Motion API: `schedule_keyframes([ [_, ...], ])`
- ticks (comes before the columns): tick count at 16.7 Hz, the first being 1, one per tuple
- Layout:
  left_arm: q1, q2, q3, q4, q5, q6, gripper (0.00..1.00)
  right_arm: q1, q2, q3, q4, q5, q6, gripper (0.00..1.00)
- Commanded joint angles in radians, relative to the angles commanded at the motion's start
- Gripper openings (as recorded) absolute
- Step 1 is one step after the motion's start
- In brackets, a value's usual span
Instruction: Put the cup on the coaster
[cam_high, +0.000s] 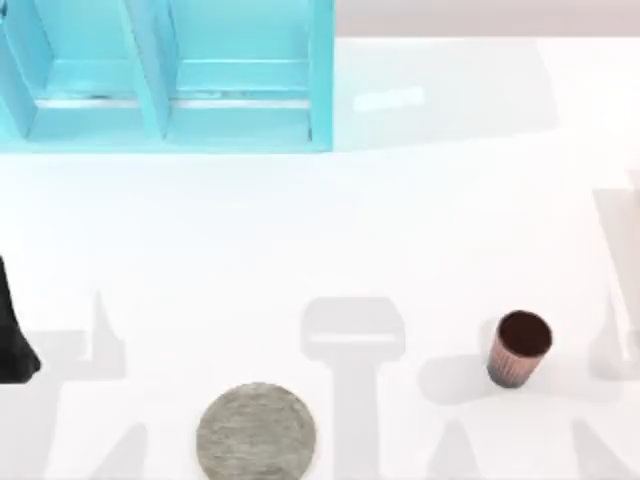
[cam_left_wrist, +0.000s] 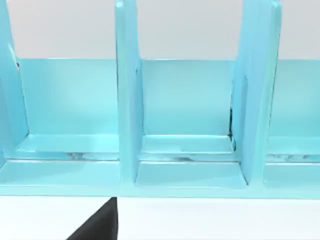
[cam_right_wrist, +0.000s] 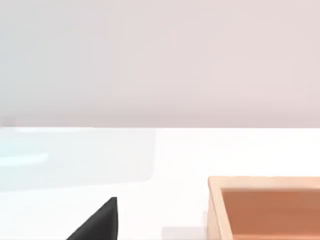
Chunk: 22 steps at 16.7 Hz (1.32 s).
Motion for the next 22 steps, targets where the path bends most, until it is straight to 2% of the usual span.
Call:
schedule_keyframes([
  [4,-0.018,0.026,0.024,-0.018,0.003,0.012,1.0,0.0,0.0,0.0,0.0,0.0,0.0,1.0],
  [9,-0.162,0.279,0.242,-0.173,0.017,0.114,1.0,0.0,0.0,0.0,0.0,0.0,0.0,1.0],
  [14,-0.379,0.78,0.633,-0.441,0.033,0.27,1.0,0.0,0.0,0.0,0.0,0.0,0.0,1.0],
  [22,-0.718,1.699,1.433,-0.962,0.08,0.499,1.0,0.0,0.0,0.0,0.0,0.0,0.0,1.0],
])
